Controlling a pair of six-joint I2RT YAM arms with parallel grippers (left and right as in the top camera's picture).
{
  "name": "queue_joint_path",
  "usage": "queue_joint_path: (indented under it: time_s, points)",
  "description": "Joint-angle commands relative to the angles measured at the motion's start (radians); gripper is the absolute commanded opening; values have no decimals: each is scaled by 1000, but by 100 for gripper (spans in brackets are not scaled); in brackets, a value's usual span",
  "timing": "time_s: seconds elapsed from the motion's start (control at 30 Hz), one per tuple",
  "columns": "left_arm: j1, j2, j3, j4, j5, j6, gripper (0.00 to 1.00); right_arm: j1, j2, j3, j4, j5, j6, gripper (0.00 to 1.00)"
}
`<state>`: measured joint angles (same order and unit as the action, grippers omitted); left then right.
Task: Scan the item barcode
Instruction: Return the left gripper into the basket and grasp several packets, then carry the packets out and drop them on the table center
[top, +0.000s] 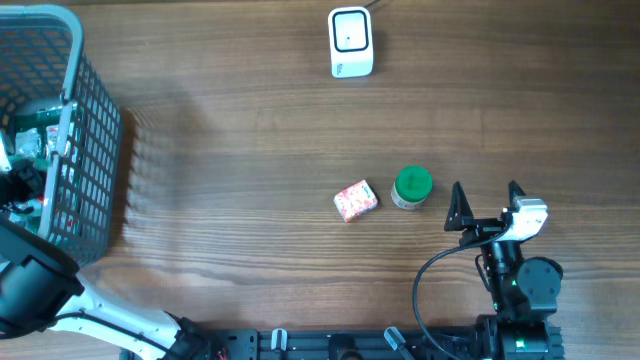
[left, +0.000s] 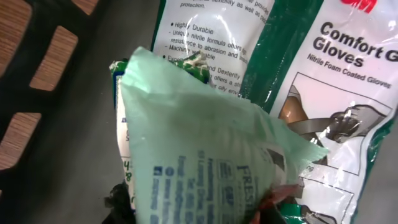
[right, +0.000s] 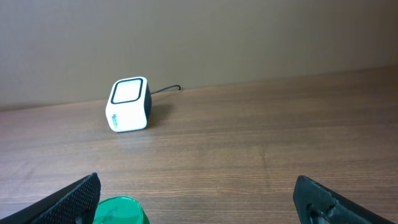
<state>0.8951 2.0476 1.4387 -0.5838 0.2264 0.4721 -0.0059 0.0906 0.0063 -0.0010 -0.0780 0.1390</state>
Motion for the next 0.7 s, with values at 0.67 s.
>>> queue_joint_path:
  time_s: [0.67]
  points:
    - [-58, -263, 92, 27, 98, -396, 4, -5, -2, -1, 3, 10, 18, 100]
